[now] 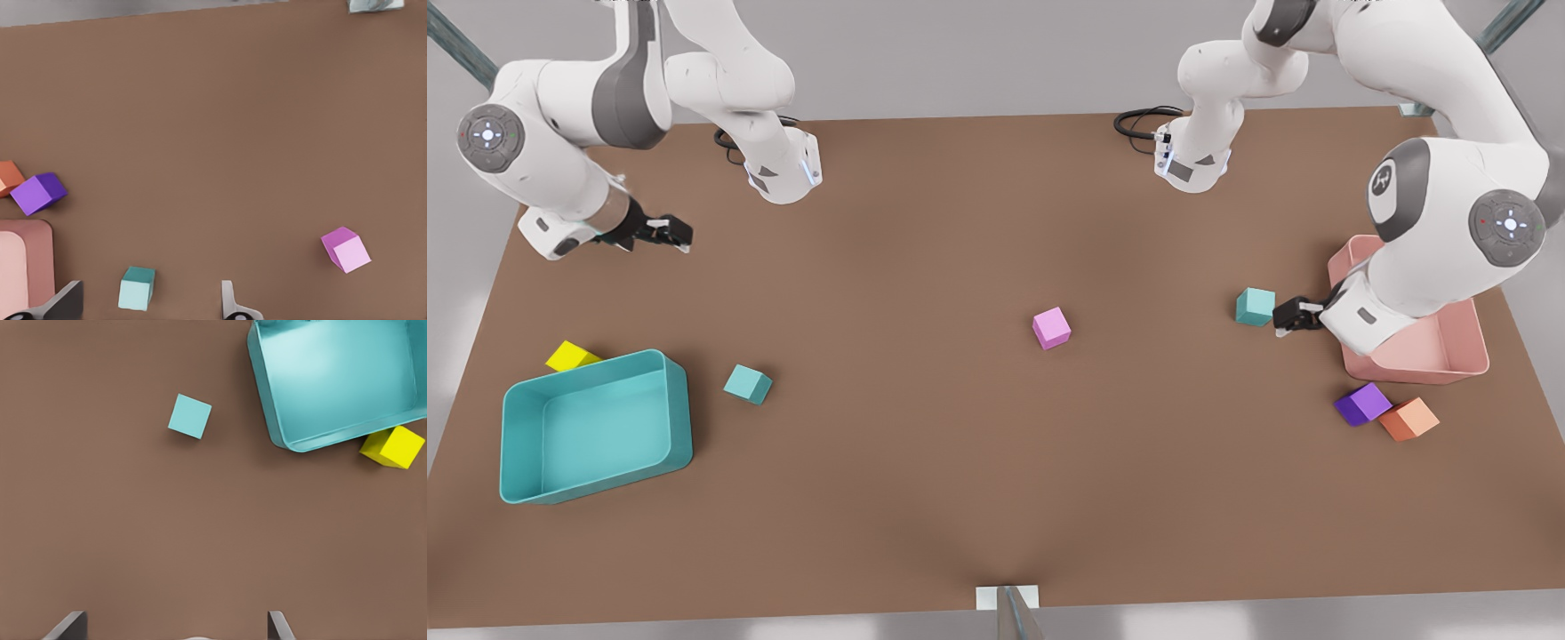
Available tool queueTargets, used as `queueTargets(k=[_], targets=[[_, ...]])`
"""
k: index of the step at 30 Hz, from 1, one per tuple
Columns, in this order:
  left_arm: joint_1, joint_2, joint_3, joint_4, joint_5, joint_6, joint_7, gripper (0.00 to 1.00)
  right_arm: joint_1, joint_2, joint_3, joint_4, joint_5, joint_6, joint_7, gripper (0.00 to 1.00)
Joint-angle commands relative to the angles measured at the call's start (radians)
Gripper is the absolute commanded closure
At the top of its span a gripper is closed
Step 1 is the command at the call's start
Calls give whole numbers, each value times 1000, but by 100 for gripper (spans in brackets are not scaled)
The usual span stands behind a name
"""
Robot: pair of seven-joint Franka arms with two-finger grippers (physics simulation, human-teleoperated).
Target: Stack the two blue cubes on top of each other
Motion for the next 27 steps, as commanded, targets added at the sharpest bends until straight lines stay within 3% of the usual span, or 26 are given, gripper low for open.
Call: queueTargets(k=[1,6,8,11,13,14,15,16,17,20,27], targets=[[-8,11,4,10,-7,108,-213,0,-2,-1,-3,2,-3,73,18,0],[-4,9,7,1,-3,77,-210,0,1,25,4,6,-3,73,20,0],[-33,75,4,0,-3,78,-212,0,17,93,27,131,6,-1,103,0],[-36,85,2,-16,-6,78,-190,0,0,203,32,131,6,200,109,0],[-8,57,4,-36,0,28,53,0,9,301,32,101,-2,304,126,0],[16,25,4,-82,-1,41,76,0,1,334,33,78,-3,353,126,0],[15,-127,4,-337,2,231,90,0,-14,393,33,72,-6,401,123,0],[38,-248,0,-528,10,298,93,0,-31,433,30,50,-8,453,126,0],[38,-267,-1,-577,8,295,87,0,-40,435,20,-7,-6,476,210,0],[38,-152,-3,-522,8,304,76,0,-48,438,-66,-158,-2,594,322,0],[39,-126,-3,-496,8,293,73,0,-31,492,-3,-177,54,668,538,0]])
